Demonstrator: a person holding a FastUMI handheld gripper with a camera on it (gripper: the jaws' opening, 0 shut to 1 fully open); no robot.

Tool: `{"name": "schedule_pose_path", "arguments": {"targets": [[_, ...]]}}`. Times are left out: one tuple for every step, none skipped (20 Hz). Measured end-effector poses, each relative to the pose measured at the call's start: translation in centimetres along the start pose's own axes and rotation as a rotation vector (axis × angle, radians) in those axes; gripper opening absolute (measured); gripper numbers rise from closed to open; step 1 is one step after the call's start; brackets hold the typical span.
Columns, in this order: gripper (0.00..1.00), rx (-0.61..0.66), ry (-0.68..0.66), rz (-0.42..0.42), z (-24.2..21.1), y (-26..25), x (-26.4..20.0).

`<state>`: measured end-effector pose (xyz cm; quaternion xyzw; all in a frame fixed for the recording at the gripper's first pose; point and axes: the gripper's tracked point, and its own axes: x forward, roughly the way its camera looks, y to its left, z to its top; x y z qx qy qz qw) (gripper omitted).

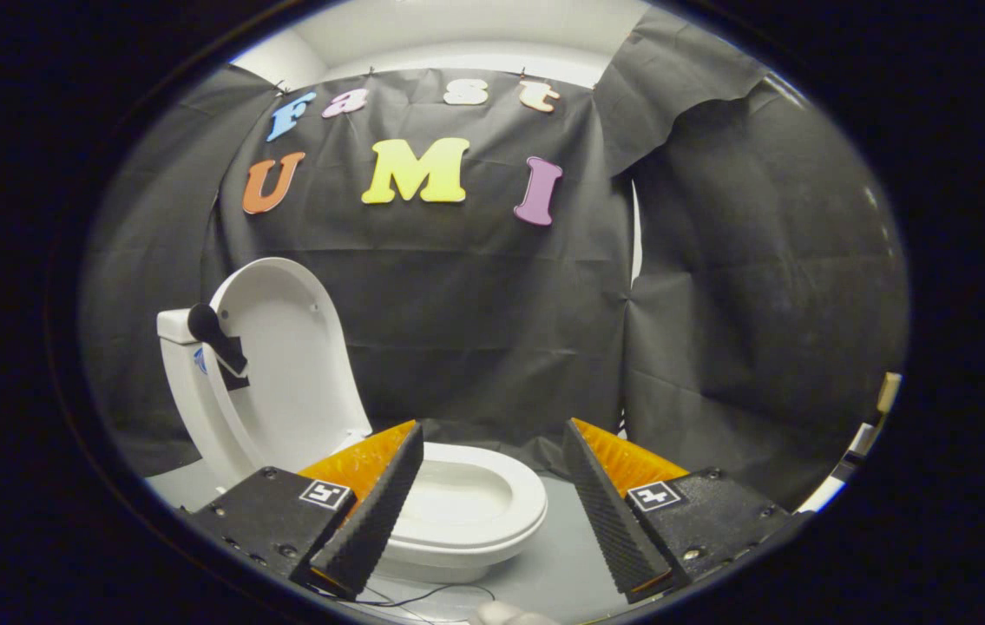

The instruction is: Open the toilet lid.

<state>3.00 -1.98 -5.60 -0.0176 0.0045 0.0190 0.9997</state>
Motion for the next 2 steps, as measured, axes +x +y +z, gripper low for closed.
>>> {"name": "schedule_pose_path", "arguments": {"targets": [[1.0, -0.001, -0.001, 0.0, 0.06, -0.02, -0.08], [1.0, -0.001, -0.003, 0.0, 0.15, -0.04, -0.13]]}}
